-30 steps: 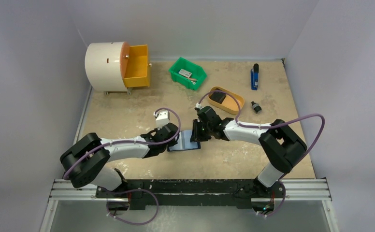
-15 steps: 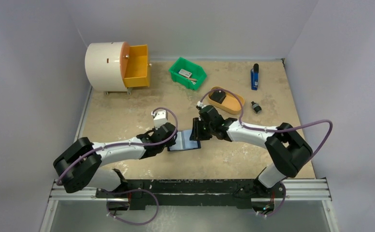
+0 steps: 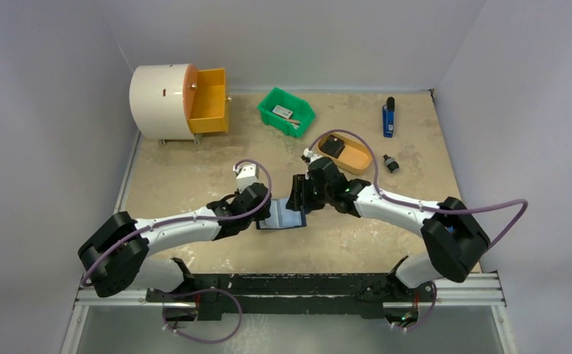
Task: Put the credit cards into the card holder
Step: Open the card holder at the center of the board, then pick up the credit card from the storage box.
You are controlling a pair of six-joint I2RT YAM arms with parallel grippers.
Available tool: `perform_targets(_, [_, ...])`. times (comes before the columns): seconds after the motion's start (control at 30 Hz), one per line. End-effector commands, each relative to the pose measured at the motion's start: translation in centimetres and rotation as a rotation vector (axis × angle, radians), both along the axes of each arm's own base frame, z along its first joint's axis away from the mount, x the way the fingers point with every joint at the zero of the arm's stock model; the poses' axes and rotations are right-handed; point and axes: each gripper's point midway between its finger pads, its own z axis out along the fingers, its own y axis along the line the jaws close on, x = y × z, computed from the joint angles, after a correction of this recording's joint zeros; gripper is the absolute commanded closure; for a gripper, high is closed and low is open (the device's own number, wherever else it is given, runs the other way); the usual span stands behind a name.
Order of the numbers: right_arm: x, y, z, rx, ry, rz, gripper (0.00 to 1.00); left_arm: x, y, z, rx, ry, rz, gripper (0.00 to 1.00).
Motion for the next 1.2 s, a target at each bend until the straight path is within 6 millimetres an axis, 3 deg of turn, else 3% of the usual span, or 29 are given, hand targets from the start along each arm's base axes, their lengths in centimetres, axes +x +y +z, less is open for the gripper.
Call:
perform_targets(0.0, [1.3,0.8,4.4,0.065,-0.091,-0.001,0.46,1.0,-1.6,2.9,-0.059,-0.057,-0.028,0.70])
perform_targets(0.07, [1.0,0.8,5.6,0.091,-0.085,-0.004,0.45,1.1,-1.7,3.3,-0.064,-0.064,-0.026,0.70])
perform_targets(0.17, [2.8,-0.8,8.2,0.069,-0.176,-0.091,0.45,1.2,-1.2,3.8,-0.055,-0.075,-0.005,0.70])
perform_targets(0.27, [6.0,-4.6,10.5,0.043,-0.228,-0.274,0.44,1.2,0.2,4.2,-0.024,-0.091,0.041,0.69])
perform_targets(0.4, [10.5,-10.1,12.0,0.071,-0.254,-0.515,0.35,1.2,2.0,5.7,-0.023,-0.139,0.096,0.64])
perform_targets(0.6, [16.2,-14.2,10.9,0.147,-0.192,-0.667,0.26,1.2,2.3,8.1,-0.073,-0.191,0.103,0.61])
perform_targets(0.83, [20.2,-15.8,9.3,0.164,-0.214,-0.765,0.21,1.1,-4.4,10.3,-0.296,-0.195,-0.114,0.62])
perform_targets(1.0, [21.7,-16.7,7.9,0.134,-0.194,-0.804,0.20,1.3,-6.6,7.9,-0.291,-0.138,-0.171,0.65])
perform_targets(1.17, [22.4,-17.4,6.6,0.118,-0.163,-0.806,0.26,1.2,-5.5,4.4,-0.209,-0.086,-0.136,0.70])
